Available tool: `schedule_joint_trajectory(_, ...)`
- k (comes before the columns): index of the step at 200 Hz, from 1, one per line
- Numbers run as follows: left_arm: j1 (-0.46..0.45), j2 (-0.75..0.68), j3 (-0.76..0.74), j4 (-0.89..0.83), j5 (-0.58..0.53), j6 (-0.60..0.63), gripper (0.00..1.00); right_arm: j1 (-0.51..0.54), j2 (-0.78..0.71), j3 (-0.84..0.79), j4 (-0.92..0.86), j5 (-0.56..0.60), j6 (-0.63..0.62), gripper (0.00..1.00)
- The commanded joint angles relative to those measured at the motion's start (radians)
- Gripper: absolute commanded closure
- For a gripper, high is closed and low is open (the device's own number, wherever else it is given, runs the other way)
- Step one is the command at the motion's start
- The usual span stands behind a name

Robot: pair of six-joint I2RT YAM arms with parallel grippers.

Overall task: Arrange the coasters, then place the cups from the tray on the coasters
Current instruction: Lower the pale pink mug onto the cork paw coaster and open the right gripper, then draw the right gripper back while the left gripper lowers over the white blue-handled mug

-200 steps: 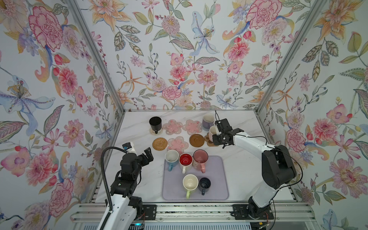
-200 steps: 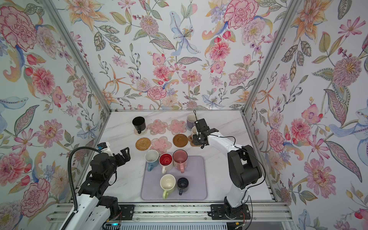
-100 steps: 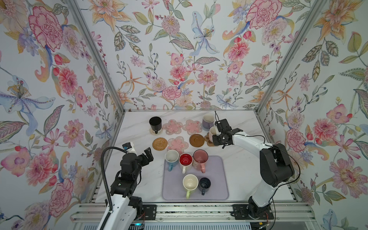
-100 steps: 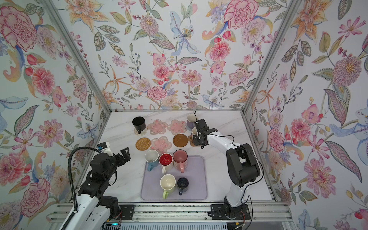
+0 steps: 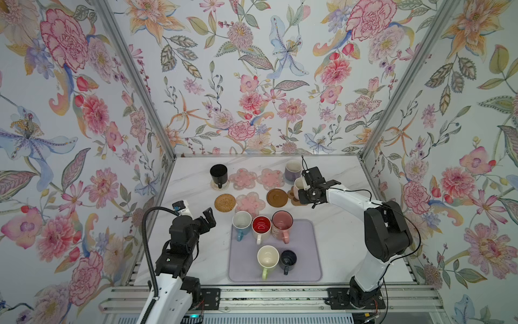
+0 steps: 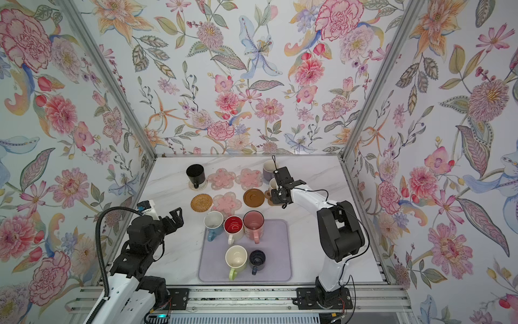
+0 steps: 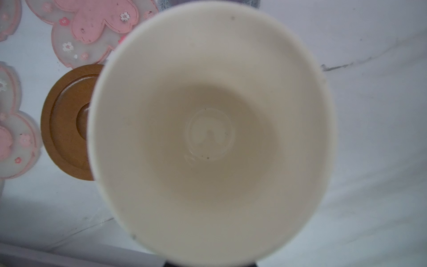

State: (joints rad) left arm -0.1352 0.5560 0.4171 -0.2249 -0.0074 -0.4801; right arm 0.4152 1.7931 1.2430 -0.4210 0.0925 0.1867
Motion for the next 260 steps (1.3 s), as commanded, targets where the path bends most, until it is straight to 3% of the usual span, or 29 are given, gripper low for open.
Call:
schedule_joint_trajectory(1, 0.008, -0.004, -0.002, -0.015, -0.014, 0.001, 0.01, -0.005, -0.001, 0.027, 0.048, -0.011, -0.004, 0.84)
schedule_joint_trajectory(75, 0.008, -0.014, -0.002, -0.026, -0.013, -0.002, 0.01, -0.011, -0.128, -0.008, 0.068, -0.026, 0.037, 0.4)
schedule_joint_trajectory(103, 0.008, -0.025, -0.011, -0.035, -0.009, -0.008, 0.01, -0.019, -0.264, -0.113, 0.114, -0.026, 0.07, 0.15)
schedule_joint_trajectory(126, 0.008, -0.031, -0.009, -0.036, -0.003, -0.01, 0.01, -0.024, -0.414, -0.261, 0.168, -0.011, 0.096, 0.01)
schedule_joint_trajectory(152, 0.008, -0.032, -0.017, -0.031, 0.01, -0.018, 0.01, -0.03, -0.6, -0.43, 0.229, 0.001, 0.137, 0.01)
schedule_joint_trajectory(184, 0.008, -0.024, -0.021, -0.028, 0.046, -0.03, 0.01, -0.044, -0.724, -0.519, 0.228, 0.03, 0.16, 0.01)
schedule_joint_trajectory(260, 0.005, 0.007, 0.001, -0.046, 0.298, -0.099, 0.02, -0.077, -0.742, -0.454, 0.173, 0.074, 0.194, 0.01)
